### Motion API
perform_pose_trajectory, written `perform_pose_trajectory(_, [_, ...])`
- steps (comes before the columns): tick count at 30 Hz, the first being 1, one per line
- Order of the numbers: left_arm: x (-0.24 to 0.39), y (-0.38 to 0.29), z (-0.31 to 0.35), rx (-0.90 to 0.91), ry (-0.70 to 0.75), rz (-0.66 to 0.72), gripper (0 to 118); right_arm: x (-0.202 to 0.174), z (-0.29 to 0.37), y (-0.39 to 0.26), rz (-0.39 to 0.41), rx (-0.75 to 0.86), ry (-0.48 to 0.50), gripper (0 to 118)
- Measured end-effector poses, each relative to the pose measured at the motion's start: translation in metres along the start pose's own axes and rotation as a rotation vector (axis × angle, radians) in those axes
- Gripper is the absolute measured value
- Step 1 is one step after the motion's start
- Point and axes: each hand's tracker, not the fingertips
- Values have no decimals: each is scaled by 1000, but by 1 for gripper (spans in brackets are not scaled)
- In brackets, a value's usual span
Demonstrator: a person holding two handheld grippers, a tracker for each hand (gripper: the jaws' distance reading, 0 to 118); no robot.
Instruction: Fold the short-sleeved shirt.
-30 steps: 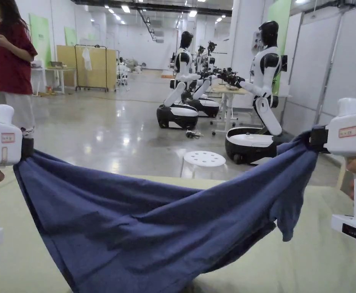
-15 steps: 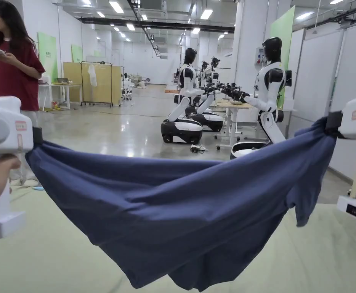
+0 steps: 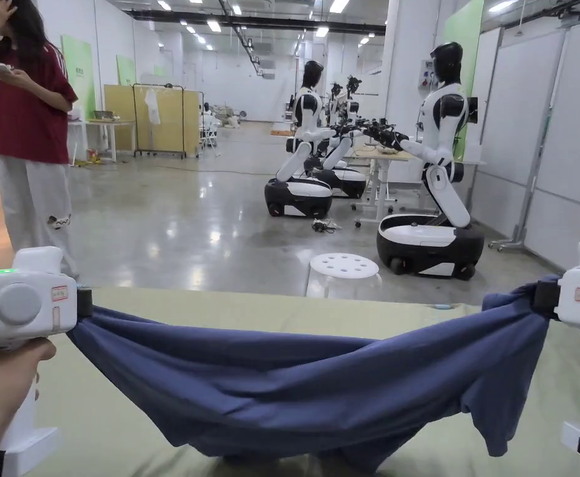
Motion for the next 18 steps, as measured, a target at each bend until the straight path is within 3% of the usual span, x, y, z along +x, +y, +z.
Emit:
perform_pose_trajectory(4, [-10,-65,42,-105,-23,-37,1,19,37,-65,64,-73,5,6])
perform_pose_trajectory(12, [-32,-233,55,-507,-49,-58,1,39,52,-236,159,-434,5,6])
perform_pose_trajectory(15, [-38,-249,60,-503,-31,-47,2,51,43,-261,164,-452,-10,6])
perform_pose_trajectory(16, [-40,-248,63,-502,-38,-35,7,56,44,-261,145,-456,-19,7])
perform_pose_trajectory(17, [-39,-243,70,-490,-40,-28,24,59,47,-256,125,-449,-21,16])
perform_pose_trajectory(18, [-37,-236,79,-463,-26,-32,72,61,53,-249,108,-432,-13,44])
